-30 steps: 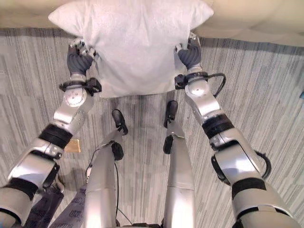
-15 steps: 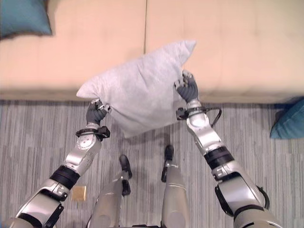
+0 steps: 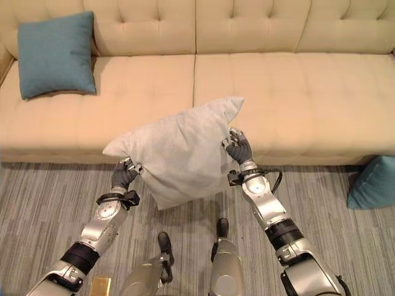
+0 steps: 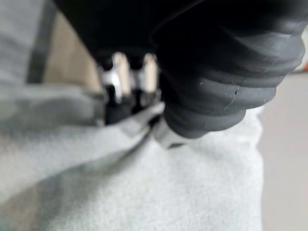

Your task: Pick up all the scattered cushions and arrange them neatly on the sofa.

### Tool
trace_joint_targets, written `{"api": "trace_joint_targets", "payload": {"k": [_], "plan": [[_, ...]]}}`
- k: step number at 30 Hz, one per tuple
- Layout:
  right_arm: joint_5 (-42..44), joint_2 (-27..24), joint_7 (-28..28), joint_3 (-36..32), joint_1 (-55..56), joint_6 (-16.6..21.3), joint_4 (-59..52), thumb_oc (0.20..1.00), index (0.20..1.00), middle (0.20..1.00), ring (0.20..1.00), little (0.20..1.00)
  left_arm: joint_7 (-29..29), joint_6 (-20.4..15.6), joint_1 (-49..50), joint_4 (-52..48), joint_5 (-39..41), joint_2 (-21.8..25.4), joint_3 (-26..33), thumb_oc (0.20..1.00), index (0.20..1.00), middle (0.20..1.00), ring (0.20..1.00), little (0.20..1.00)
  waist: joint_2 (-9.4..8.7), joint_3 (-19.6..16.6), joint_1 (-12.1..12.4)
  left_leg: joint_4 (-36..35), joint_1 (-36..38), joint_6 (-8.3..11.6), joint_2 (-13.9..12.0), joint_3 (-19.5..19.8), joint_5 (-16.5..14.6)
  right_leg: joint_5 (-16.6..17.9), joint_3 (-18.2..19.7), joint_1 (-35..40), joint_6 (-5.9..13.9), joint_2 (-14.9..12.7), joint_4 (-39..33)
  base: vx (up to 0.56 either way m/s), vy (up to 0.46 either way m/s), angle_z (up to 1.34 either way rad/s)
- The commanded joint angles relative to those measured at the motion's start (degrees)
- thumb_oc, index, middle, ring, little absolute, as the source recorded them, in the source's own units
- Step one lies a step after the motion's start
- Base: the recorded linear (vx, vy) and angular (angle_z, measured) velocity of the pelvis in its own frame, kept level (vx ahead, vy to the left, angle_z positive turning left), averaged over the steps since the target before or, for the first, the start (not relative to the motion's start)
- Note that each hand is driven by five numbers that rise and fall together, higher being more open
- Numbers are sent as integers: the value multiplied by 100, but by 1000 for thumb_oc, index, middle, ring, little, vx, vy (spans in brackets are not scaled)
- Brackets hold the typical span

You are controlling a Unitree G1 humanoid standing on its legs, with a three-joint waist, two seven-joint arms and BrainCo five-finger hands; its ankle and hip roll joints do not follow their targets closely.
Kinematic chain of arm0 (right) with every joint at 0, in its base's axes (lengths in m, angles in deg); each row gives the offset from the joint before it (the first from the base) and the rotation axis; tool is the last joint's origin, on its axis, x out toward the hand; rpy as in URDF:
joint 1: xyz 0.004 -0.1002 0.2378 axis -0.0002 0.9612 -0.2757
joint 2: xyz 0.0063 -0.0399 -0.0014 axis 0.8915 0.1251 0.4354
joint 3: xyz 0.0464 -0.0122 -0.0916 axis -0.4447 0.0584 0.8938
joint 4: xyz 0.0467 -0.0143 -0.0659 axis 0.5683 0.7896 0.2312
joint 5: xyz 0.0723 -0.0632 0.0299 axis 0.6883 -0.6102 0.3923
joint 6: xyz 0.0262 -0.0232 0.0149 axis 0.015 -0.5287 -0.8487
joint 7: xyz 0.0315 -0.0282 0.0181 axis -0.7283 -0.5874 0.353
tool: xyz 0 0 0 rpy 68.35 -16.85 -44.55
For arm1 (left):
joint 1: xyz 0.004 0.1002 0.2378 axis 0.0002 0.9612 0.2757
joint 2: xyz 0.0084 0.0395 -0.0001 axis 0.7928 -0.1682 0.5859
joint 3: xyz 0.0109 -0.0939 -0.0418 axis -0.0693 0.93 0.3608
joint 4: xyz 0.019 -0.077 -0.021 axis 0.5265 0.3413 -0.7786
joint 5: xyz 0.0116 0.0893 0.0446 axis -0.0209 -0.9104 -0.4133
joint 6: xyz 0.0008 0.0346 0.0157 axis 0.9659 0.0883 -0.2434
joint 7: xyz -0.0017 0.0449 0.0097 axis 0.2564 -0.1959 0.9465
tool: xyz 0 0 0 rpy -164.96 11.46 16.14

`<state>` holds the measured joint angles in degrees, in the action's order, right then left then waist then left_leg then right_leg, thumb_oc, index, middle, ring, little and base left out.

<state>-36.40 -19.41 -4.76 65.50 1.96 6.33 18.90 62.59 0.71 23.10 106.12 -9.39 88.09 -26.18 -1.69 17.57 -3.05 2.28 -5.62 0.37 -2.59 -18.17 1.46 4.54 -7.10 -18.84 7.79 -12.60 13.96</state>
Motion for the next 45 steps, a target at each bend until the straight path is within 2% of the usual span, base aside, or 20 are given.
{"api": "trace_joint_targets", "payload": {"k": [1, 4, 9, 13, 14, 17, 19, 20, 21, 23, 24, 26, 27, 29, 30, 33, 36, 38, 42, 45], "plan": [[-145, 580, 490, 298, -220, 468, -831, 200, 200, 200, 200, 200, 563, -384, -416, -805, -616, -336, -319, 200, 200, 200, 200, 200, 5, -295, -63, 233, 145, 73, 112, 310, -392, 702, -97, 32, 667, -328, 473, 92, 282, -51], [-166, 606, 524, 331, -204, 438, -769, 200, 200, 200, 200, 200, 563, -367, -344, -817, -608, -307, -231, 200, 200, 200, 200, 200, -24, -413, -13, -12, 329, 59, 181, 247, -397, 767, -388, 106, 588, -409, 224, 109, 113, -34], [-148, 563, 641, 396, -170, 435, -752, 200, 200, 200, 200, 200, 576, -361, -247, -743, -616, -334, -157, 200, 200, 200, 200, 200, -45, -496, -104, -36, 477, 95, 218, 273, -465, 726, -29, 51, 574, -149, -462, 120, -4, -15], [-58, 583, 703, 414, -160, 450, -680, 200, 200, 200, 200, 200, 584, -356, -231, -687, -683, -374, -86, 200, 200, 200, 200, 200, -134, -596, -105, -20, 640, 196, 265, 257, -584, 773, -461, 297, 605, -115, -1174, 170, -83, -6], [-59, 584, 696, 433, -181, 457, -667, 200, 200, 200, 200, 200, 569, -354, -235, -652, -673, -381, -82, 200, 200, 200, 200, 200, -142, -592, -103, 18, 621, 209, 264, 256, -607, 830, -519, 241, 616, -123, -1157, 160, -118, 3], [-58, 513, 746, 471, -141, 455, -733, 200, 200, 200, 200, 200, 595, -376, -227, -662, -569, -392, -84, 200, 200, 200, 200, 200, -167, -623, -96, 242, 585, 256, 266, 306, -707, 636, -595, 300, 554, -60, -998, 148, -109, 10], [-43, 457, 745, 509, -142, 462, -833, 200, 200, 200, 200, 200, 663, -389, -266, -652, -430, -502, -205, 200, 200, 200, 200, 200, -148, -632, -194, 811, 462, 410, 156, 414, -824, 324, -465, 394, 359, 111, -780, 210, -170, 31], [-43, 457, 745, 509, -142, 462, -833, 200, 200, 200, 200, 200, 664, -390, -266, -652, -430, -502, -205, 200, 200, 200, 200, 200, -147, -632, -196, 815, 460, 410, 154, 416, -826, 324, -467, 394, 359, 112, -781, 244, -214, 48], [-25, 380, 769, 535, -84, 461, -885, 200, 200, 200, 200, 200, 716, -377, -220, -643, -384, -565, -256, 200, 200, 200, 200, 200, -145, -661, -283, 1503, 300, 633, -3, 453, -634, 226, -506, 660, 171, 263, -935, 239, -242, 36], [19, 323, 747, 527, -41, 476, -982, 200, 200, 200, 200, 200, 799, -367, -258, -648, -315, -628, -302, 200, 200, 200, 200, 200, -195, -588, -253, 2455, -131, 971, -263, 495, -44, 143, -589, 922, -19, 333, -1128, 193, -249, 48], [20, 321, 747, 525, -42, 476, -982, 200, 200, 200, 200, 200, 800, -367, -262, -646, -314, -629, -302, 200, 200, 200, 200, 200, -176, -588, -267, 2505, -165, 980, -287, 521, -63, 147, -612, 925, -27, 352, -1137, 123, -222, 80], [25, 281, 692, 504, -12, 486, -1038, 200, 200, 200, 200, 200, 757, -346, -321, -639, -237, -693, -352, 200, 200, 200, 200, 200, -226, -508, -253, 2597, -363, 941, -382, 489, -9, 50, -716, 1067, -123, 392, -1272, 136, -162, 49], [30, 292, 662, 494, -22, 468, -1079, 200, 200, 200, 200, 200, 754, -315, -385, -591, -265, -759, -393, 200, 200, 200, 200, 200, -185, -530, -233, 1799, -440, 742, -322, 396, -268, 30, -737, 1135, -33, 447, -1378, 182, -19, 4], [-59, 332, 626, 509, -31, 484, -1018, 200, 200, 200, 200, 200, 735, -314, -459, -543, -346, -799, -452, 200, 200, 200, 200, 200, -29, -593, -201, 367, -569, 683, -342, 397, 295, 44, -642, 1131, 66, 584, -1396, 242, 58, 11], [-87, 354, 596, 501, -33, 491, -980, 200, 200, 200, 200, 200, 705, -327, -488, -535, -371, -827, -435, 200, 200, 200, 200, 200, -3, -577, -150, -9, -602, 692, -365, 418, 533, 20, -593, 1170, 83, 608, -1375, 147, 65, 14], [-125, 422, 595, 510, -63, 489, -957, 200, 200, 200, 200, 200, 712, -344, -457, -593, -331, -808, -387, 200, 200, 200, 200, 200, -3, -560, -121, -96, -508, 633, -349, 487, 450, -55, -474, 1189, 92, 597, -1270, 140, 88, -29], [-171, 590, 597, 551, -179, 462, -898, 200, 200, 200, 200, 200, 657, -361, -474, -628, -343, -765, -358, 200, 200, 200, 200, 200, -84, -519, -124, 13, -392, 520, -212, 297, 305, 34, -247, 1037, 256, 501, -981, 129, 220, -114], [-197, 649, 662, 586, -245, 392, -808, 200, 200, 200, 200, 200, 649, -348, -516, -564, -369, -653, -327, 200, 200, 200, 200, 200, -151, -471, -110, 75, -139, 328, -151, 33, 85, 73, -105, 811, 434, 361, -248, 182, 328, -115], [-106, 664, 673, 440, -243, 389, -751, 200, 200, 200, 200, 200, 559, -307, -584, -505, -546, -582, -299, 200, 200, 200, 200, 200, -177, -449, -100, 108, 109, 174, -82, -136, -101, 107, -307, 557, 480, 241, 523, 136, 180, -49], [-76, 635, 707, 412, -213, 372, -761, 200, 200, 200, 200, 200, 588, -302, -524, -557, -532, -577, -262, 200, 200, 200, 200, 200, -176, -463, -140, 26, 253, 155, -2, -137, -141, 146, -399, 474, 445, 258, 504, 149, 107, -19]]}}
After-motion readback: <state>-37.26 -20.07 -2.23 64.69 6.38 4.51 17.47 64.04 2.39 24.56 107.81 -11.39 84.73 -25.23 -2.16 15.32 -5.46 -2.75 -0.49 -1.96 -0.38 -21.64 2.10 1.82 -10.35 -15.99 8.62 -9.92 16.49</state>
